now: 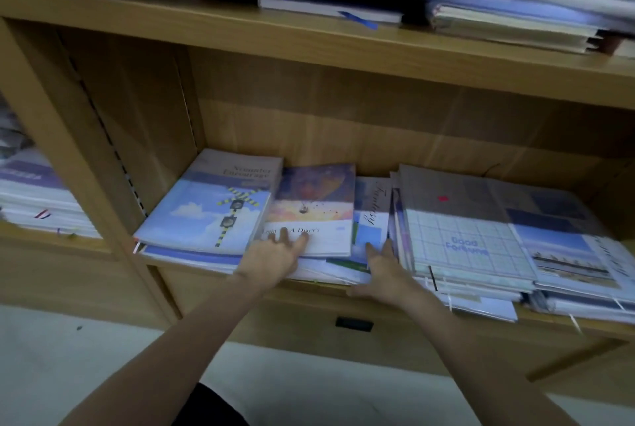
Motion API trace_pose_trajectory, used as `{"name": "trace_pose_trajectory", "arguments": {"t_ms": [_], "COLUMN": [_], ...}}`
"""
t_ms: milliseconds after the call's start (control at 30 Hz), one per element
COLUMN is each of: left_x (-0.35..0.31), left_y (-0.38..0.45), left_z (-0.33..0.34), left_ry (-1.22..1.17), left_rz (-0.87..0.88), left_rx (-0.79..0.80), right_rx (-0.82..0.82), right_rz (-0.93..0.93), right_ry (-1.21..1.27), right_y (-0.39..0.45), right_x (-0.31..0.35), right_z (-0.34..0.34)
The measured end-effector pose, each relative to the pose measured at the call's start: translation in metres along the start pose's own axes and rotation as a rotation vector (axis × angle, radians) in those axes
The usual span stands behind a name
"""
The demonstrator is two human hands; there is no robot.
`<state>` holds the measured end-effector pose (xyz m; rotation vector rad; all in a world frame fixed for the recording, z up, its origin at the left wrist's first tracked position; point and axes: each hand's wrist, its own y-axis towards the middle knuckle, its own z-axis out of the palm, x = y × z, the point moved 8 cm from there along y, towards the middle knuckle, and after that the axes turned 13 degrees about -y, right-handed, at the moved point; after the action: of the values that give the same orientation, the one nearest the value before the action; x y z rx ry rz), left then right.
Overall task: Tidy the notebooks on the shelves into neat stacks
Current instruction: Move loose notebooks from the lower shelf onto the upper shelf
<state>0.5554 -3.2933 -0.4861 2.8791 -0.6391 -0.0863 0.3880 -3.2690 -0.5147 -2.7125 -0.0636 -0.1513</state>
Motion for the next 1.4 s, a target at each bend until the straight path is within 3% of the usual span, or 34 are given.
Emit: {"name": "trace_pose_trajectory", "arguments": {"t_ms": [133,333,600,900,1100,1267,1400], "left_x": [0.001,-0.001,-0.023,-0.047,-0.072,-0.072,-0.075], "left_y": [-0.001,0.006,-0.005,-0.028,-0.021,-0.014,-0.007], "left_z": [0.012,-0.013,-0.015,0.001,0.012,0.015,-0.001], "left_ry": [-0.013,-0.058,0.026,0.018,0.012,-0.018,-0.042], "left_rz": [0.031,0.045,0.129,0.249,0.401,0.376,0.327], "left_rx": [-0.010,-0.166,-0.096,-0.079,-0.182,-0.105,-0.067], "right_rx": [-0.186,-0.233,-0.126,-0.225,-0.260,-0.267,-0.227], "right_rz": [0.036,0.066,0.119,0.042,-0.059,-0.013,0.030], "right_ry": [0.005,0.158,0.319,0.317,0.410,0.398,0.567], "right_y": [-0.007,-0.001,0.005,-0.015,-0.026,-0.023,-0.022], "right_x": [-0.006,-0.014,-0.026,-0.024,-0.027,-0.028,-0.035], "right_z": [0.001,-0.008,-0.012,-0.008,-0.019,-0.021,-0.017]}}
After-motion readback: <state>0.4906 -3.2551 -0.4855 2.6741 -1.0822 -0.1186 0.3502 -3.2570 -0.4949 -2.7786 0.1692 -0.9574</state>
